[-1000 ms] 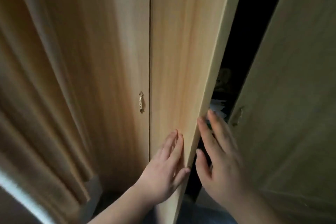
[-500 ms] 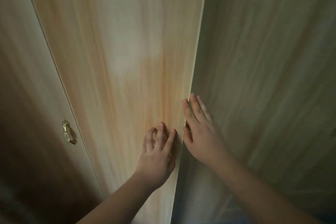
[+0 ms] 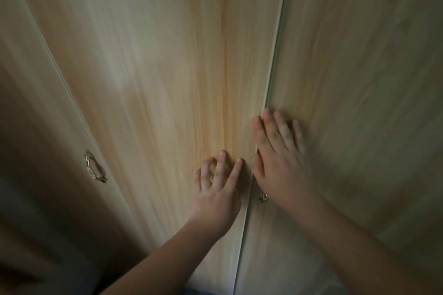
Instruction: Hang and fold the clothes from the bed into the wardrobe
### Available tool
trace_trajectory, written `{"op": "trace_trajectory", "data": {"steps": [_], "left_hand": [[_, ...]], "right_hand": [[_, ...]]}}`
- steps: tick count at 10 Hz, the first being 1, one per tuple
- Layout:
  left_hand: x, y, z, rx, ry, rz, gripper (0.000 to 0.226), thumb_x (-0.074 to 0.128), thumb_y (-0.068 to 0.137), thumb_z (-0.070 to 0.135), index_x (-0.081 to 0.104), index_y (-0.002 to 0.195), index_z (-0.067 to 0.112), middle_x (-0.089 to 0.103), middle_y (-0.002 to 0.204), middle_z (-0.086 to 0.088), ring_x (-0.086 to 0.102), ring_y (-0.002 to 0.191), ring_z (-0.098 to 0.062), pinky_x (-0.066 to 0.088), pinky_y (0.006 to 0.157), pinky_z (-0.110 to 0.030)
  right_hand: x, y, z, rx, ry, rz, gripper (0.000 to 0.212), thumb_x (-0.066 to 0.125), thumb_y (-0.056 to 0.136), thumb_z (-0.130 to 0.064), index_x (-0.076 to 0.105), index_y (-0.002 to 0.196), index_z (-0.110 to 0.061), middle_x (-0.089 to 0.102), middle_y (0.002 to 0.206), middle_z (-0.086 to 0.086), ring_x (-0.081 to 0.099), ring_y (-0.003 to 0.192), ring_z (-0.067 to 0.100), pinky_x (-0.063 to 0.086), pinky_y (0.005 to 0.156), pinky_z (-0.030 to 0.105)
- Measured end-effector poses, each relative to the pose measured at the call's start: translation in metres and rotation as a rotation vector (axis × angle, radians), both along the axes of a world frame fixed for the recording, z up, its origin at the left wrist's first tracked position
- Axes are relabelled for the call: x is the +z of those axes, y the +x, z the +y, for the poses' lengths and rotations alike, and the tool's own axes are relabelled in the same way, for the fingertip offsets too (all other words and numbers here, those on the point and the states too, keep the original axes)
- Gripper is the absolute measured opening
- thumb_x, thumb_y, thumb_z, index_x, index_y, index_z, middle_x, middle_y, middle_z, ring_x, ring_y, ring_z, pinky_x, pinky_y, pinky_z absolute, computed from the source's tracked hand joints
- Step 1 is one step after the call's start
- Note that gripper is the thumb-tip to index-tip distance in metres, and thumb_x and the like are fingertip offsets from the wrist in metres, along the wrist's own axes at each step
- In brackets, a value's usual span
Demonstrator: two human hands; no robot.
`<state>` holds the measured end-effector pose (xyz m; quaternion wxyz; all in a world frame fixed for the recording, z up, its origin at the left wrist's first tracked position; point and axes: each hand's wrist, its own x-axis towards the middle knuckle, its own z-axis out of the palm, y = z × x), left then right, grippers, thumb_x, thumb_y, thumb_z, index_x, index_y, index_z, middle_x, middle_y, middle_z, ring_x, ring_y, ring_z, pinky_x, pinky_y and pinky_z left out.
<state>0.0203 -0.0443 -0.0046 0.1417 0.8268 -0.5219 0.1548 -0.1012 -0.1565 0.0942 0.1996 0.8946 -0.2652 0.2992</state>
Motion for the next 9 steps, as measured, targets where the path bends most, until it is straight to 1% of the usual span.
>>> {"op": "trace_trajectory", "data": {"steps": [1, 3, 4, 5, 6, 7, 8, 9], "left_hand": [[-0.005, 0.001, -0.009, 0.028, -0.011, -0.015, 0.077, 0.056, 0.086, 0.043, 0.025, 0.156, 0.030, 0.020, 0.162, -0.015, 0.026, 0.139, -0.047, 0.029, 0.110, -0.062], [-0.014, 0.004, -0.017, 0.058, -0.002, -0.059, 0.077, 0.050, 0.090, 0.045, 0.018, 0.157, 0.029, 0.013, 0.162, -0.014, 0.013, 0.146, -0.045, 0.011, 0.116, -0.058], [-0.013, 0.004, -0.019, 0.066, 0.010, -0.056, 0.080, 0.053, 0.088, 0.044, 0.016, 0.158, 0.030, 0.015, 0.163, -0.015, 0.013, 0.146, -0.045, 0.011, 0.118, -0.058], [-0.009, -0.002, -0.017, 0.077, 0.062, 0.001, 0.090, 0.059, 0.083, 0.043, 0.011, 0.158, 0.030, 0.010, 0.164, -0.015, 0.010, 0.148, -0.045, 0.019, 0.117, -0.059], [0.008, -0.005, -0.006, 0.028, 0.130, 0.086, 0.093, 0.054, 0.088, 0.045, -0.007, 0.157, 0.034, -0.012, 0.165, -0.011, -0.007, 0.150, -0.042, 0.014, 0.118, -0.056], [0.034, -0.010, 0.015, -0.028, 0.195, 0.119, 0.084, 0.047, 0.094, 0.040, -0.009, 0.156, 0.037, -0.019, 0.165, -0.005, -0.013, 0.151, -0.033, 0.007, 0.122, -0.051], [0.055, -0.024, 0.050, -0.029, 0.182, 0.206, 0.079, 0.043, 0.096, 0.034, -0.007, 0.156, 0.036, -0.015, 0.166, -0.001, -0.012, 0.152, -0.028, 0.004, 0.123, -0.049], [0.064, -0.044, 0.100, -0.080, 0.166, 0.176, 0.074, 0.039, 0.099, 0.036, -0.007, 0.157, 0.034, -0.012, 0.166, 0.000, -0.012, 0.153, -0.026, 0.004, 0.123, -0.050]], "right_hand": [[-0.002, 0.005, -0.010, -0.003, -0.002, 0.032, 0.071, 0.036, 0.096, -0.037, 0.013, 0.158, -0.011, 0.003, 0.165, 0.008, 0.000, 0.153, 0.025, 0.009, 0.122, 0.054], [-0.016, 0.018, -0.024, 0.021, -0.042, -0.034, 0.079, 0.047, 0.093, -0.036, 0.010, 0.158, -0.010, -0.001, 0.164, 0.006, 0.000, 0.153, 0.026, 0.002, 0.122, 0.053], [-0.017, 0.019, -0.028, 0.031, -0.065, -0.032, 0.080, 0.047, 0.093, -0.036, 0.007, 0.158, -0.010, -0.003, 0.165, 0.006, -0.001, 0.153, 0.025, -0.001, 0.122, 0.052], [-0.013, 0.017, -0.022, 0.020, -0.042, -0.008, 0.081, 0.047, 0.092, -0.036, 0.008, 0.158, -0.010, 0.001, 0.165, 0.007, -0.001, 0.153, 0.025, 0.002, 0.122, 0.053], [0.000, 0.011, -0.009, -0.012, 0.025, 0.053, 0.084, 0.049, 0.089, -0.037, 0.009, 0.158, -0.009, 0.003, 0.166, 0.007, -0.002, 0.153, 0.024, 0.006, 0.123, 0.053], [0.007, 0.004, 0.013, -0.038, 0.126, 0.076, 0.085, 0.051, 0.086, -0.037, 0.016, 0.157, -0.009, 0.007, 0.166, 0.005, -0.001, 0.153, 0.022, 0.011, 0.123, 0.048], [0.000, -0.019, 0.041, -0.056, 0.283, 0.078, 0.076, 0.031, 0.084, -0.041, 0.026, 0.155, -0.011, 0.021, 0.164, 0.004, 0.012, 0.152, 0.021, 0.014, 0.123, 0.042], [-0.009, -0.050, 0.077, -0.089, 0.351, 0.112, 0.069, 0.032, 0.090, -0.037, 0.024, 0.155, -0.014, 0.021, 0.164, 0.003, 0.014, 0.151, 0.021, 0.017, 0.122, 0.042]]}}
